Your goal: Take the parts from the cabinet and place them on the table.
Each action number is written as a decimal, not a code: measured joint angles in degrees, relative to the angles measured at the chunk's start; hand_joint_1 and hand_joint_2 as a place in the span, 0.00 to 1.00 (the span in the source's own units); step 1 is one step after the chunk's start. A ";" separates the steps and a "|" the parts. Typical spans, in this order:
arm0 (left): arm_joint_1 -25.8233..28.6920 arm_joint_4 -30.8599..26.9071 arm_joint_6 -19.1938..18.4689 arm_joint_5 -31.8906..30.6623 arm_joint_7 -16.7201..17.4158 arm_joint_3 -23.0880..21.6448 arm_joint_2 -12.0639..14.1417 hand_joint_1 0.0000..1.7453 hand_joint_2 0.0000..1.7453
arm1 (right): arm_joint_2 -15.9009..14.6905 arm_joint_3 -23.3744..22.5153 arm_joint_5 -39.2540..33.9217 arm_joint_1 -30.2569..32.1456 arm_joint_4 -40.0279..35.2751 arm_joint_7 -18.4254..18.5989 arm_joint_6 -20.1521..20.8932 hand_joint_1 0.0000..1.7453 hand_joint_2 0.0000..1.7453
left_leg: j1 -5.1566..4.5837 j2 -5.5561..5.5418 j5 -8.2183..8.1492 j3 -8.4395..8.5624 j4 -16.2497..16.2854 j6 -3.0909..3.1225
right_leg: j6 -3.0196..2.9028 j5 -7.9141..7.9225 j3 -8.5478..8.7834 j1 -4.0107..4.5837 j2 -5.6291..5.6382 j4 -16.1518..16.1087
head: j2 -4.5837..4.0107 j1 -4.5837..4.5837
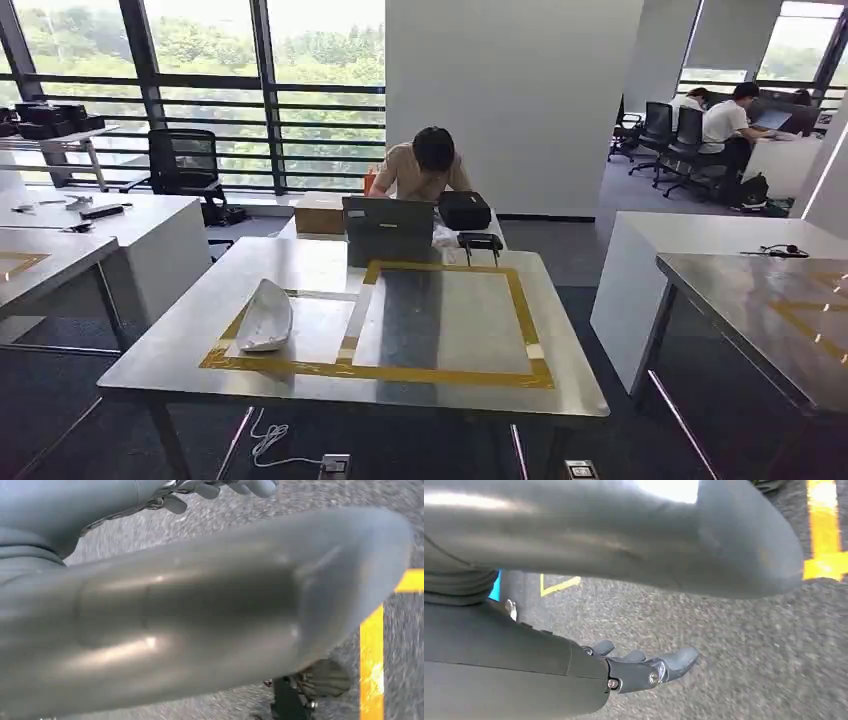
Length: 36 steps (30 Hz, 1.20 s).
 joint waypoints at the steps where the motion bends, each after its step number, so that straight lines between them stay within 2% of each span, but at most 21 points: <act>1: -0.34 0.02 0.00 -0.54 0.31 -0.76 -0.26 0.00 0.00 | 0.11 0.00 0.00 -0.10 0.00 0.00 0.00 0.00 0.00 | -0.17 -0.01 0.51 -0.36 -0.01 0.01 | -0.75 1.42 3.77 0.47 0.04 -4.84 | 0.00 0.02; 3: -0.67 0.04 0.04 -1.24 1.05 -2.03 -0.81 0.00 0.00 | 0.17 0.00 -0.11 -0.20 0.00 0.04 -0.06 0.00 0.00 | -0.38 0.13 1.61 -0.84 -0.09 -0.34 | -2.04 -0.78 9.13 1.08 0.13 -13.90 | 0.00 0.00; 4: -0.57 0.11 0.04 -1.31 1.07 -2.40 -0.85 0.00 0.00 | 0.24 0.00 -0.15 -0.06 0.00 0.07 -0.11 0.00 0.00 | -0.10 0.31 2.15 -0.71 -0.49 -0.66 | -1.64 -0.23 8.77 1.38 0.22 -13.62 | 0.00 0.00; 7: 0.14 0.31 0.04 -1.37 1.07 -2.99 -0.92 0.00 0.00 | 0.37 0.00 -0.28 0.37 0.00 0.24 -0.33 0.00 0.00 | -0.08 0.26 4.10 -0.82 -1.58 -1.72 | -2.34 1.70 7.99 1.34 0.14 -15.12 | 0.00 0.07; 8: 0.24 0.39 0.04 -1.40 1.05 -3.14 -0.76 0.00 0.00 | 0.70 -0.02 -0.28 0.32 0.02 0.33 -0.33 0.00 0.00 | 0.20 0.10 3.23 -1.04 -1.27 -1.83 | -1.96 2.73 7.66 0.71 -0.22 -15.59 | 0.00 0.02; 11: 0.34 0.52 0.04 -1.44 1.18 -3.34 -0.76 0.00 0.00 | 0.70 -0.02 -0.33 0.33 0.02 0.61 -0.48 0.00 0.00 | 0.59 0.03 -7.29 -2.87 7.34 -3.10 | -2.18 4.77 5.20 0.67 -0.28 -15.55 | 0.00 0.02; 12: 0.38 0.57 0.04 -1.29 1.77 -3.36 -0.70 0.00 0.00 | 0.72 -0.04 -0.48 0.36 0.02 1.07 -0.59 0.00 0.00 | 0.72 0.06 -9.18 -3.24 11.22 -3.35 | -2.11 5.42 4.18 0.67 -0.44 -15.30 | 0.00 0.00; 13: 0.56 0.65 0.04 -0.83 2.62 -3.36 -0.63 0.00 0.00 | 0.76 -0.04 -0.55 0.38 0.00 1.66 -0.72 0.00 0.00 | 0.79 0.06 -8.86 -3.05 13.80 -3.54 | -2.03 6.08 3.04 0.65 -0.57 -15.00 | 0.00 0.02; 16: 1.97 0.76 -0.07 0.49 5.51 -3.32 -0.11 0.00 0.00 | 0.79 -0.04 -0.61 0.53 0.02 2.91 -0.83 0.00 0.00 | 1.14 0.08 -2.87 2.84 9.71 -3.94 | -1.46 7.73 -0.74 0.43 -0.70 -13.50 | 0.00 0.02; 17: 2.26 0.81 -0.41 1.09 6.66 -3.25 0.04 0.00 0.00 | 0.79 -0.04 -0.59 0.53 0.00 3.02 -0.85 0.00 0.00 | 1.28 0.02 -4.04 6.28 5.28 -4.06 | -1.05 8.22 -1.64 0.37 -0.69 -12.63 | 0.00 0.02; 18: 2.46 0.81 -0.50 1.43 6.97 -3.23 0.11 0.00 0.00 | 0.74 -0.07 -0.57 0.68 -0.04 3.08 -0.90 0.00 0.00 | 0.80 -0.03 -7.07 8.99 0.39 -4.01 | -0.63 8.67 -2.64 0.59 -0.64 -11.99 | 0.07 -0.11; 19: 2.71 0.68 -0.59 1.82 6.95 -3.06 0.26 0.00 0.00 | 0.74 -0.07 -0.35 0.78 -0.04 2.91 -1.00 0.00 0.00 | 0.65 -0.31 -7.33 8.73 -0.11 -2.52 | -0.37 9.09 -2.76 0.59 -0.73 -11.89 | 0.09 0.04; 22: 3.57 0.77 -1.35 1.71 5.95 -2.71 0.33 0.00 0.00 | 0.74 -0.07 0.37 0.93 -0.04 1.88 -0.74 0.00 0.00 | 0.36 0.06 -6.28 7.57 -0.50 -0.96 | 0.31 10.69 -2.99 0.24 -0.68 -12.15 | 0.09 -0.02; 23: 3.61 0.85 -1.53 1.53 5.33 -2.71 0.35 0.00 0.00 | 0.74 -0.04 0.55 1.09 -0.04 1.44 -0.66 0.00 0.00 | 0.48 0.44 -5.61 7.02 -0.53 -0.27 | 0.77 9.48 -3.34 -0.02 -0.48 -11.51 | 0.09 -0.02; 26: 3.36 0.81 -2.43 0.60 3.61 -2.68 0.11 0.00 0.00 | 0.92 -0.04 0.59 1.05 -0.02 1.46 -0.98 0.00 0.00 | 0.35 0.46 -3.41 4.38 -0.52 0.41 | 1.67 -1.63 -5.61 -0.38 -0.30 -2.11 | 0.09 0.00; 27: 3.17 0.83 -2.69 0.15 3.41 -2.68 -0.02 0.00 0.00 | 0.92 -0.04 0.59 0.92 -0.02 1.60 -1.20 0.00 0.00 | 0.30 0.46 -2.65 3.40 -0.48 0.43 | 1.66 -3.73 -5.97 -0.39 -0.27 1.56 | 0.09 -0.02; 29: 2.43 0.83 -3.43 -1.27 3.26 -2.71 -0.53 0.00 0.00 | 0.92 -0.04 0.68 0.83 -0.02 1.31 -1.38 0.00 0.00 | 0.28 0.46 -0.87 1.46 -0.30 0.30 | 1.39 -2.19 -4.45 -0.34 -0.15 4.60 | 0.09 -0.02; 31: 1.75 0.83 -4.05 -2.77 3.30 -3.01 -1.03 0.00 0.00 | 0.92 -0.04 0.66 0.82 -0.04 0.55 -1.53 0.00 0.00 | 0.30 0.42 0.60 -0.39 -0.13 0.04 | 1.13 2.19 0.78 -0.29 -0.13 -0.21 | 0.09 0.02; 32: 1.42 0.83 -4.15 -3.10 3.41 -3.28 -1.27 0.00 0.00 | 0.92 -0.04 0.57 0.70 -0.04 0.65 -1.77 0.00 0.00 | 0.30 0.39 1.35 -1.07 -0.12 -0.18 | 0.88 2.66 4.99 -0.23 -0.06 -5.43 | 0.11 0.04; 34: 0.81 0.81 -4.41 -3.32 3.67 -3.34 -1.75 0.00 0.00 | 0.92 -0.04 0.57 0.32 -0.07 0.98 -2.01 0.00 0.00 | 0.36 0.52 2.71 -1.68 -0.25 -0.92 | 0.42 -1.19 9.89 0.36 0.06 -14.35 | 0.11 0.09; 36: 0.49 0.81 -4.50 -3.69 3.93 -3.38 -1.84 0.00 0.00 | 0.92 -0.04 0.57 0.41 -0.04 1.97 -2.36 0.00 0.00 | 0.79 0.76 4.10 -1.48 -1.11 -1.71 | -0.26 -0.34 8.81 0.89 0.10 -14.01 | 0.09 0.11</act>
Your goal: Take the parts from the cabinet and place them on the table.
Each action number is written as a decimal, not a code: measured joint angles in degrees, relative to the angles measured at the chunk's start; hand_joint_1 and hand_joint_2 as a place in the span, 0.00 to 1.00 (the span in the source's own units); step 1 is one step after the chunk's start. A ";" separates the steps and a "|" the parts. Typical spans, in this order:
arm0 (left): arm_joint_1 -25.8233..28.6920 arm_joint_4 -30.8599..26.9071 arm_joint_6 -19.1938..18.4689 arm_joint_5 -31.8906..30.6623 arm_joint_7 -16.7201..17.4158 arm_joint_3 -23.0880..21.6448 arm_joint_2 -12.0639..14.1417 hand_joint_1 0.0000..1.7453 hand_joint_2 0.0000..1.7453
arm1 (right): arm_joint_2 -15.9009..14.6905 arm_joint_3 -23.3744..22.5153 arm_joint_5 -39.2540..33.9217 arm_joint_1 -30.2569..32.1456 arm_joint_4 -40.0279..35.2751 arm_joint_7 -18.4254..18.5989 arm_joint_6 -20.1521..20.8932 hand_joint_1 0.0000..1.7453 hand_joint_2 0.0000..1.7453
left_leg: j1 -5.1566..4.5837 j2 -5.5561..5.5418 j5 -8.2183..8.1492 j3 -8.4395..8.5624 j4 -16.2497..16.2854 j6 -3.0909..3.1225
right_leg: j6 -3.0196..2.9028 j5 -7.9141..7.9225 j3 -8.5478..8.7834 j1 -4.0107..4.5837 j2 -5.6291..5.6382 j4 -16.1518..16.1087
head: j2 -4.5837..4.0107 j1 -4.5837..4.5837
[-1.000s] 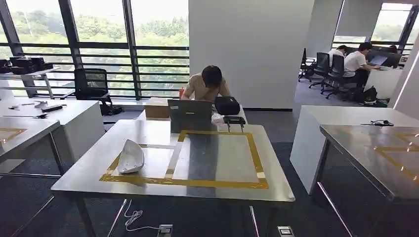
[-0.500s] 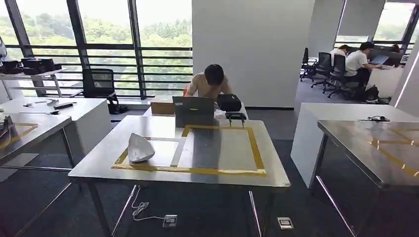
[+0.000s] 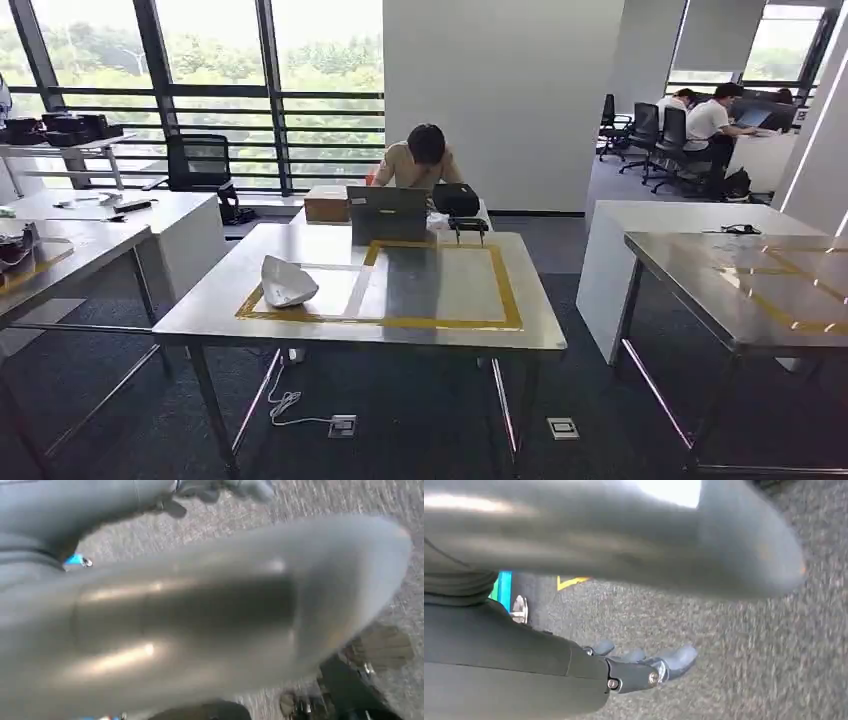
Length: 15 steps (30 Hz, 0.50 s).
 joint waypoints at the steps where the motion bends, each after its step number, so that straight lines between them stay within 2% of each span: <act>1: 0.05 0.00 -0.04 -0.15 0.07 0.00 -0.04 0.00 0.00 | 0.00 -0.02 0.00 -0.01 0.00 0.44 -0.09 0.00 0.00 | -0.02 -0.01 0.65 0.04 -0.58 -0.47 | -0.55 0.73 -0.25 -0.07 -0.02 -0.40 | 0.00 0.02; 2: 0.19 0.07 -0.04 -0.15 0.11 0.00 0.00 0.00 0.00 | 0.09 -0.02 0.00 0.07 0.00 0.68 -0.13 0.00 0.00 | 0.03 -0.08 0.55 -0.25 -0.32 -0.71 | -0.91 2.07 -0.65 -0.70 -0.30 -1.11 | 0.00 0.00; 3: 0.31 0.07 -0.07 -0.15 0.11 0.00 0.07 0.00 0.00 | 0.11 -0.02 0.00 0.06 0.00 0.85 -0.22 0.00 0.00 | -0.02 -0.40 -2.34 -0.81 0.81 -0.90 | -1.31 2.82 -1.29 -0.63 -0.34 -1.28 | 0.00 -0.02; 4: 0.38 0.11 -0.07 -0.15 0.22 0.00 0.04 0.00 0.00 | 0.09 -0.04 0.00 0.13 0.00 0.83 -0.22 0.00 0.00 | 0.02 -0.56 -6.56 -1.53 3.74 -1.09 | -1.70 3.60 -2.16 -0.68 -0.41 -1.26 | 0.00 -0.04; 5: 0.36 0.11 -0.07 -0.15 0.22 0.00 0.04 0.00 0.00 | 0.09 -0.04 0.00 0.21 0.00 0.83 -0.22 0.00 0.00 | 0.10 -0.55 -10.31 -2.11 7.75 -1.37 | -1.67 4.35 -3.09 -0.66 -0.47 -1.22 | 0.00 -0.09; 6: 0.35 0.11 -0.07 -0.15 0.22 0.00 0.04 0.00 0.00 | 0.11 -0.07 0.00 0.23 0.00 0.83 -0.22 0.00 1.00 | 0.11 -0.55 -12.84 -2.61 12.01 -1.66 | -1.66 5.13 -4.08 -0.63 -0.58 -1.15 | 0.00 -0.04; 7: 0.35 0.11 -0.07 -0.15 0.22 0.00 0.04 0.00 0.00 | 0.11 -0.07 0.00 0.23 0.00 0.83 -0.20 0.00 1.00 | 0.12 -0.55 -13.35 -2.64 15.34 -1.85 | -1.59 5.92 -5.12 -0.62 -0.67 -0.98 | 0.00 -0.09; 8: 0.36 0.11 -0.07 -0.17 0.35 0.00 0.04 0.00 0.00 | 0.11 -0.07 0.00 0.23 0.00 0.83 -0.15 0.00 1.00 | 0.16 -0.55 -11.96 -2.04 16.77 -1.95 | -1.52 6.60 -6.28 -0.62 -0.78 -0.74 | 0.00 -0.07; 9: 0.36 0.11 -0.09 -0.30 0.59 0.00 0.07 0.00 0.00 | 0.11 -0.07 0.00 0.23 0.00 0.83 0.00 0.00 1.00 | 0.19 -0.54 -9.74 -0.58 16.16 -1.98 | -1.39 7.29 -7.48 -0.63 -0.88 -0.37 | 0.00 -0.07; 10: 0.36 0.11 -0.09 -0.35 0.77 0.00 0.09 0.00 0.00 | 0.11 -0.07 -0.04 0.23 0.00 0.85 -0.02 0.00 1.00 | 0.22 -0.53 -7.58 2.03 13.61 -1.96 | -1.21 7.92 -8.66 -0.67 -0.95 0.08 | 0.00 -0.07; 11: 0.35 0.09 -0.09 -0.31 1.07 0.00 0.17 0.00 0.00 | 0.11 -0.15 -0.22 0.20 0.00 1.05 -0.04 0.00 1.00 | 0.24 -0.51 -7.07 5.90 8.88 -1.82 | -0.97 8.59 -9.94 -0.69 -0.96 0.65 | 0.00 -0.07; 12: 0.28 0.02 -0.09 -0.09 1.11 0.00 0.18 0.00 0.00 | 0.11 -0.28 -0.35 0.13 -0.02 1.18 -0.09 0.00 1.00 | 0.24 -0.52 -10.12 9.81 3.44 -1.63 | -0.67 9.05 -10.47 -0.69 -0.97 1.28 | 0.00 -0.02; 13: 0.35 -0.13 -0.09 0.24 1.09 0.00 0.20 0.00 0.00 | 0.11 -0.42 -0.46 0.30 -0.04 1.29 -0.13 0.00 1.00 | -0.12 -0.55 -12.06 12.62 -1.19 -1.15 | -0.40 9.28 -10.94 -0.45 -0.95 1.85 | 0.00 -0.09; 15: 0.84 -0.09 0.13 1.20 1.07 0.09 0.20 0.00 0.00 | 0.09 -0.48 -0.44 0.20 -0.04 1.72 -0.04 0.00 1.00 | -0.40 -0.65 -11.51 11.52 -0.45 -0.07 | 0.26 10.30 -10.66 -0.75 -1.05 1.42 | 0.00 -0.07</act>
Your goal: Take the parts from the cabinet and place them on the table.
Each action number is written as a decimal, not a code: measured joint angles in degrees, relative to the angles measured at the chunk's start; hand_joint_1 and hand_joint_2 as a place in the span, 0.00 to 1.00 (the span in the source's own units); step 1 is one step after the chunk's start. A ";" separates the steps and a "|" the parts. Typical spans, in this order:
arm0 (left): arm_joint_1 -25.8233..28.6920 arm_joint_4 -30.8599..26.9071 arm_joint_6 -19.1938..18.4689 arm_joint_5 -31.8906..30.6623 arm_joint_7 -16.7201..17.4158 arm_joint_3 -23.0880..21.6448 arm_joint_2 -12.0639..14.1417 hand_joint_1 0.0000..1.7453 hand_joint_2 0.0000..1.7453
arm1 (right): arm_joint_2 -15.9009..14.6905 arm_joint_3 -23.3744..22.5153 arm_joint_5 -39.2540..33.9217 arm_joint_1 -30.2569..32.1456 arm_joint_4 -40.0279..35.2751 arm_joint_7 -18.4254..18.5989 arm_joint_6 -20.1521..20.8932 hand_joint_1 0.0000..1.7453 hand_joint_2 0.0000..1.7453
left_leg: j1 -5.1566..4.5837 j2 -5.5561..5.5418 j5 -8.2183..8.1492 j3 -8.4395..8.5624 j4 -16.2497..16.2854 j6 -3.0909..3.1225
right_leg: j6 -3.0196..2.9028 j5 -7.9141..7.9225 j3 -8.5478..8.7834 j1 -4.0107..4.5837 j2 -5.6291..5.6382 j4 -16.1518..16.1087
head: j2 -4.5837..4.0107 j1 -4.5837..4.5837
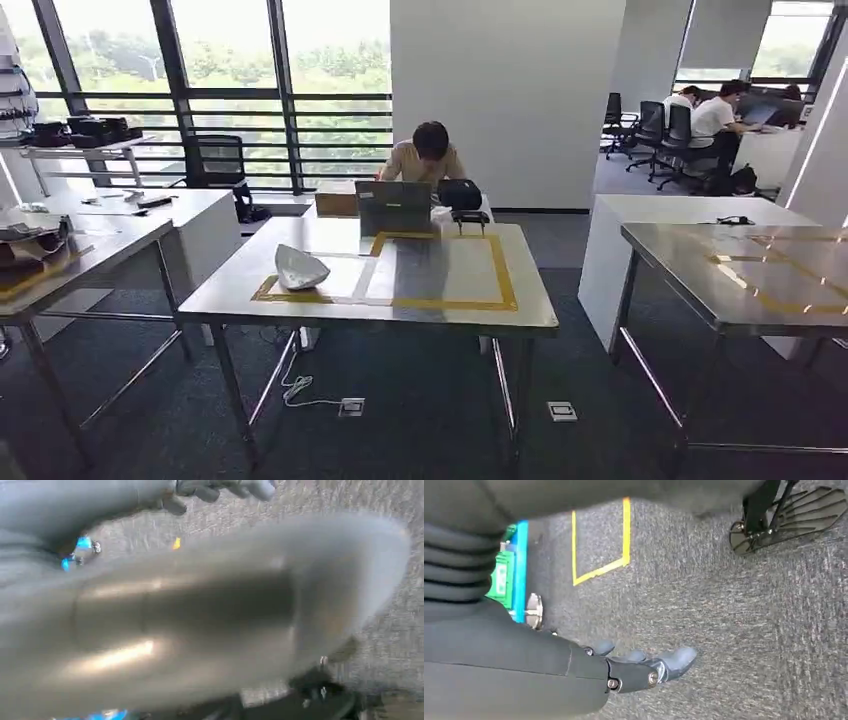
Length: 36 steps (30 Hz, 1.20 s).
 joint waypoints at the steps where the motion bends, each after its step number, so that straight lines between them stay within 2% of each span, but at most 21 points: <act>1: 0.25 0.02 0.20 0.22 0.02 0.06 0.00 0.00 0.00 | 0.00 0.00 0.09 0.02 0.00 0.00 0.09 0.00 1.00 | -0.17 0.12 0.43 -0.21 -0.07 0.50 | 0.36 0.64 -0.08 -0.05 0.14 -0.29 | 0.00 0.00; 2: 0.60 0.18 0.31 0.33 0.02 0.07 -0.18 0.00 0.00 | -0.18 0.00 0.15 0.29 0.00 -0.29 0.13 0.00 1.00 | 0.23 0.49 1.53 -0.98 -0.38 1.19 | 0.78 1.03 -0.53 -0.09 0.27 -0.23 | 0.00 -0.07; 4: 0.89 0.20 0.48 0.59 -0.02 0.11 -0.18 0.00 0.00 | -0.26 -0.04 0.20 0.50 0.00 -0.64 0.15 0.00 1.00 | 0.31 0.61 3.00 -2.72 -0.37 1.97 | 1.72 -5.56 -2.04 -0.49 0.65 3.65 | -0.04 0.09; 6: 1.13 0.17 0.66 0.63 -0.35 0.11 -0.53 0.00 0.00 | -0.50 -0.11 -0.18 0.41 0.00 -0.74 -0.35 0.00 1.00 | 0.26 0.56 4.56 -4.76 -0.31 1.96 | 2.27 -12.25 -3.67 -0.84 0.65 11.71 | -0.04 0.02; 7: 1.19 0.20 0.74 0.63 -0.46 0.11 -0.74 0.00 0.00 | -0.61 -0.17 -0.24 0.38 0.00 -0.74 -0.50 0.00 1.00 | 0.27 0.58 5.41 -5.89 -0.22 1.91 | 2.41 -13.55 -3.90 -0.89 0.66 15.38 | -0.04 0.04; 9: 1.20 0.20 0.72 0.02 -0.50 0.11 -1.16 0.00 0.00 | -0.92 -0.37 -0.42 0.42 0.00 -1.07 -0.53 0.00 1.00 | 0.40 0.62 6.99 -7.79 0.06 1.59 | 2.50 -10.71 -1.63 -1.04 0.68 16.13 | -0.04 0.04; 11: 1.02 0.20 -0.07 -1.34 -0.59 0.11 -1.49 0.00 0.00 | -0.98 -0.46 -0.53 0.43 0.00 -1.88 -0.50 0.00 1.00 | 0.65 0.60 8.29 -9.84 0.54 1.10 | 2.69 -7.18 4.62 -1.18 0.68 9.08 | -0.04 0.07; 12: 0.77 0.17 -0.40 -1.75 -0.59 0.09 -1.59 0.00 0.00 | -0.98 -0.48 -0.59 0.29 0.00 -2.17 -0.50 0.00 1.00 | 0.68 0.57 8.91 -10.40 0.77 0.77 | 2.73 -8.01 8.71 -1.30 0.77 3.62 | -0.04 0.04; 13: 0.59 0.09 -0.61 -1.93 -0.59 0.09 -1.73 0.00 0.00 | -0.96 -0.48 -0.59 0.07 0.00 -2.31 -0.48 0.00 1.00 | 0.61 0.55 9.61 -11.00 0.81 0.22 | 2.29 -10.88 11.65 -0.80 1.11 -2.02 | -0.02 0.09; 17: 0.17 0.09 -0.79 -2.30 -0.57 0.07 -1.97 0.00 0.00 | -0.96 -0.57 -0.61 0.32 0.00 -2.45 -0.42 0.00 1.00 | 0.77 0.59 11.97 -10.80 -0.54 -1.43 | 0.00 -9.16 9.85 -0.42 1.06 -1.94 | -0.02 -0.09; 18: 0.22 0.11 -0.81 -2.32 -0.55 0.07 -1.97 0.00 0.00 | -0.94 -0.59 -0.61 0.19 0.00 -2.47 -0.42 0.00 1.00 | 1.00 0.37 10.47 -11.21 0.36 -1.56 | -0.58 -8.24 9.28 -0.65 0.67 -2.12 | -0.09 -0.07; 19: 0.26 0.11 -0.85 -2.32 -0.50 0.07 -1.97 0.00 0.00 | -0.94 -0.61 -0.66 0.18 0.00 -2.47 -0.48 0.00 1.00 | 0.95 0.25 6.56 -12.05 2.47 -1.71 | -1.14 -7.53 8.53 -0.67 0.71 -2.16 | -0.07 -0.24; 21: 0.11 0.09 -0.94 -2.27 -0.72 0.07 -1.97 0.00 0.00 | -0.96 -0.87 -0.77 0.24 0.00 -2.06 -0.70 0.00 1.00 | 0.94 0.13 -1.01 -13.56 10.55 -2.02 | -1.43 -6.03 6.73 -0.43 0.62 -2.11 | -0.09 -0.28; 22: 0.02 0.09 -1.07 -2.21 -0.88 0.07 -1.97 0.00 0.00 | -0.96 -1.09 -0.90 0.23 0.00 -1.64 -0.94 0.00 1.00 | 0.93 0.13 -2.69 -13.93 14.39 -2.10 | -1.47 -5.30 5.75 -0.27 0.53 -2.04 | -0.09 -0.31; 23: -0.07 0.09 -1.23 -2.21 -0.94 0.07 -1.99 0.00 0.00 | -0.94 -1.27 -0.98 0.22 0.00 -1.27 -1.20 0.00 1.00 | 0.92 0.12 -2.39 -13.73 17.07 -2.06 | -1.46 -4.52 4.65 -0.09 0.43 -1.89 | -0.09 -0.33; 25: -0.36 0.09 -1.86 -2.60 -1.01 0.07 -2.01 0.00 0.00 | -0.94 -1.53 -1.20 0.26 0.00 -0.55 -1.29 0.00 1.00 | 0.78 0.13 2.56 -10.91 16.22 -1.64 | -1.34 -3.26 2.20 0.12 0.35 -1.49 | -0.09 -0.33; 26: -0.54 0.09 -2.49 -2.84 -1.01 0.07 -2.03 0.00 1.00 | -0.94 -1.68 -1.35 0.29 0.00 -0.57 -1.29 0.00 1.00 | 0.60 0.13 4.60 -8.42 13.56 -1.26 | -1.24 -2.65 1.10 0.22 0.32 -1.26 | -0.09 -0.31; 27: -0.79 0.07 -3.01 -3.06 -0.92 0.04 -2.05 0.00 1.00 | -0.92 -1.86 -1.53 0.24 0.00 -0.57 -1.38 0.00 1.00 | 0.32 0.14 4.21 -4.57 8.99 -0.68 | -1.08 -2.00 0.43 0.28 0.32 -0.96 | -0.09 -0.33; 29: -1.41 -0.26 -3.34 -3.11 -0.02 0.04 -2.01 0.00 1.00 | -0.68 -2.12 -1.97 0.29 0.00 -0.24 -1.71 0.00 1.00 | -0.03 0.30 -1.56 2.27 -2.16 0.08 | -0.53 -1.32 -0.23 0.54 0.21 -0.17 | -0.09 -0.31; 33: -1.36 -0.28 -2.00 -3.91 2.58 0.04 -2.10 0.00 1.00 | -0.37 -2.84 -1.40 0.38 0.00 0.61 -2.10 0.00 1.00 | -0.05 0.57 0.27 1.26 -2.16 1.76 | 1.04 -0.29 -0.45 -0.23 0.41 -0.15 | -0.09 -0.29; 36: -0.74 -0.59 -0.11 -3.33 2.86 0.02 -1.97 0.00 1.00 | 0.00 -2.41 -0.76 0.97 0.00 -0.26 -1.36 0.00 1.00 | 0.02 0.76 1.53 -0.28 -2.10 2.42 | 2.07 -8.48 -4.66 -0.81 0.79 10.96 | -0.09 -0.33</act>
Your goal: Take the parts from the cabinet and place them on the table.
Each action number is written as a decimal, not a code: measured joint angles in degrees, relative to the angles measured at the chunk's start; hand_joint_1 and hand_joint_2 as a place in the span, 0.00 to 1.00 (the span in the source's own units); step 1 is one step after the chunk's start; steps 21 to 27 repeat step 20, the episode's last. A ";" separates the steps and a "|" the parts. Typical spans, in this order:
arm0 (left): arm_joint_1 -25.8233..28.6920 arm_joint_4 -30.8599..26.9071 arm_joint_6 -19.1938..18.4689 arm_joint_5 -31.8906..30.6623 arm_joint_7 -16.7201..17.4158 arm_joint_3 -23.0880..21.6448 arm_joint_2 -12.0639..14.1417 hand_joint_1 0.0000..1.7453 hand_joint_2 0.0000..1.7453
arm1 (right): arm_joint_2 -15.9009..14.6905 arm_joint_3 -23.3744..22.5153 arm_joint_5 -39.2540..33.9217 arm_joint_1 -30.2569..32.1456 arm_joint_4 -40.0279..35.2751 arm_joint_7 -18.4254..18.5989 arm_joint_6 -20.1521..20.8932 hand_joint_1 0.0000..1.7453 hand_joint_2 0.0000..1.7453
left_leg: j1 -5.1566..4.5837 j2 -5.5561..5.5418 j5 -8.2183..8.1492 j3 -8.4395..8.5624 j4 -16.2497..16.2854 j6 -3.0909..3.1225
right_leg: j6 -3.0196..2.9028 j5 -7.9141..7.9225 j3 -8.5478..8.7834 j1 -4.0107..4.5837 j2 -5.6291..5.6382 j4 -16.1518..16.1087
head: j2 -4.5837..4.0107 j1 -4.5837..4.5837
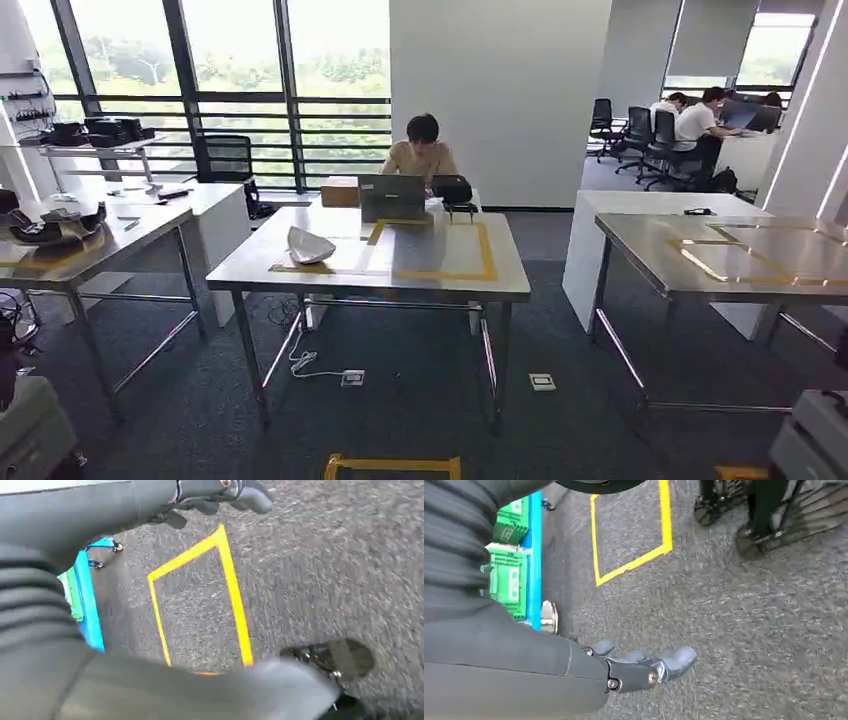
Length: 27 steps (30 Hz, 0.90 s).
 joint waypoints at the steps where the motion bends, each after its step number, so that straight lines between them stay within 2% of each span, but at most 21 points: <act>1: 0.33 -0.46 0.18 0.75 -0.18 -0.09 0.02 0.00 1.00 | -0.02 0.86 -0.46 0.45 0.00 -0.26 0.00 0.00 1.00 | 0.01 0.00 0.29 -0.48 0.09 -0.10 | 0.28 -1.88 -1.19 -0.15 0.00 3.99 | 0.00 0.07; 2: 0.58 -0.94 0.29 1.69 -0.40 -0.24 0.13 0.00 1.00 | -0.07 1.91 -1.32 1.02 0.00 -0.57 -0.04 0.00 1.00 | 0.09 0.01 0.55 -0.95 0.24 -0.24 | 0.48 -2.66 -1.50 -0.36 -0.01 6.25 | 0.00 0.02; 3: 0.70 -1.40 0.35 2.59 -0.50 -0.57 0.26 0.00 1.00 | -0.11 2.85 -2.28 1.61 0.00 -0.68 -0.09 0.00 1.00 | 0.22 -0.01 0.73 -1.34 0.41 -0.42 | 0.61 -2.12 -0.49 -0.58 -0.01 5.50 | 0.00 0.04; 4: 0.76 -1.96 0.40 3.54 -0.79 -0.85 0.35 0.00 1.00 | -0.20 3.72 -3.30 2.27 0.00 -0.79 -0.15 0.00 1.00 | 0.38 -0.06 0.84 -1.62 0.64 -0.60 | 0.75 -0.75 1.85 -0.74 -0.01 2.58 | 0.00 0.04; 6: 0.76 -3.37 0.40 5.56 -1.25 -1.51 0.52 0.00 1.00 | -0.44 5.65 -5.63 3.43 0.00 -1.01 -0.46 0.00 1.00 | 0.70 -0.23 0.92 -1.68 1.25 -1.08 | 0.89 2.89 9.08 -1.04 -0.03 -8.55 | 0.00 0.04; 7: 0.82 -3.98 0.40 6.59 -1.51 -1.93 0.74 0.00 1.00 | -0.48 6.70 -6.83 3.70 0.00 -1.29 -0.66 0.00 1.00 | 0.52 -0.13 0.89 -2.15 1.46 -1.56 | 0.86 1.93 10.43 -0.97 0.04 -11.62 | 0.00 0.04; 8: 0.84 -4.53 0.40 7.72 -1.75 -2.47 0.87 0.00 1.00 | -0.66 7.97 -8.15 4.17 0.00 -1.57 -0.83 0.00 1.00 | 0.39 -0.10 0.77 -2.64 1.67 -2.11 | 0.10 2.41 10.30 -0.66 0.33 -11.68 | 0.00 0.00; 9: 0.91 -5.01 0.40 8.73 -2.01 -2.91 1.05 0.00 1.00 | -0.72 9.04 -9.30 4.71 0.00 -1.75 -1.01 0.00 1.00 | 0.37 -0.10 0.71 -2.64 1.77 -2.29 | -0.02 2.51 10.29 -0.74 0.29 -11.79 | 0.00 0.02; 10: 1.08 -5.33 0.40 9.71 -2.23 -3.41 1.27 0.00 1.00 | -0.79 10.13 -10.43 5.14 0.00 -1.73 -1.07 0.00 0.00 | 0.29 -0.15 0.13 -2.56 1.73 -0.89 | 0.05 2.50 10.35 -0.70 0.20 -11.84 | 0.00 0.00; 11: 1.34 -5.64 0.40 10.88 -2.45 -3.91 1.53 0.00 1.00 | -1.03 11.38 -11.82 5.52 -0.04 -1.84 -1.16 0.00 0.00 | 0.31 -0.10 0.58 -2.56 1.71 -0.52 | -0.04 2.54 10.39 -0.59 0.18 -11.84 | 0.00 0.02; 12: 1.73 -5.81 0.37 12.09 -2.69 -4.42 1.71 0.00 1.00 | -1.26 12.68 -13.20 5.68 -0.26 -2.05 -1.31 0.00 0.00 | 0.40 -0.15 0.94 -2.55 1.49 -1.27 | -0.25 2.60 10.28 -0.48 0.20 -11.84 | 0.00 0.00; 13: 2.20 -5.99 0.31 13.08 -2.89 -4.92 1.79 0.00 1.00 | -1.44 13.82 -14.37 5.79 -0.42 -2.27 -1.49 0.00 0.00 | 0.44 -0.16 1.10 -2.52 1.26 -1.74 | -0.39 2.68 10.18 -0.45 0.20 -11.83 | 0.00 0.02; 17: 4.02 -6.71 -0.04 17.36 -3.83 -6.84 2.32 0.00 1.00 | -2.27 18.94 -19.35 6.45 -1.44 -2.86 -2.12 0.00 0.00 | 0.53 -0.23 1.49 -2.52 0.83 -2.36 | -0.81 2.76 10.04 -0.36 0.14 -11.82 | 0.00 0.00; 20: 5.35 -7.25 -0.15 20.74 -4.57 -8.41 2.84 0.00 1.00 | -2.91 22.88 -23.29 7.08 -2.40 -3.58 -2.38 0.00 0.00 | 0.60 -0.24 1.62 -2.53 0.75 -2.75 | -0.91 2.82 10.01 -0.29 0.12 -11.77 | 0.00 0.02; 27: 5.35 -7.25 -0.15 20.74 -4.57 -8.41 2.84 0.00 1.00 | -2.91 22.88 -23.29 7.08 -2.40 -3.58 -2.38 0.00 0.00 | 0.60 -0.24 1.62 -2.53 0.75 -2.75 | -0.91 2.82 10.01 -0.29 0.12 -11.77 | 0.00 0.02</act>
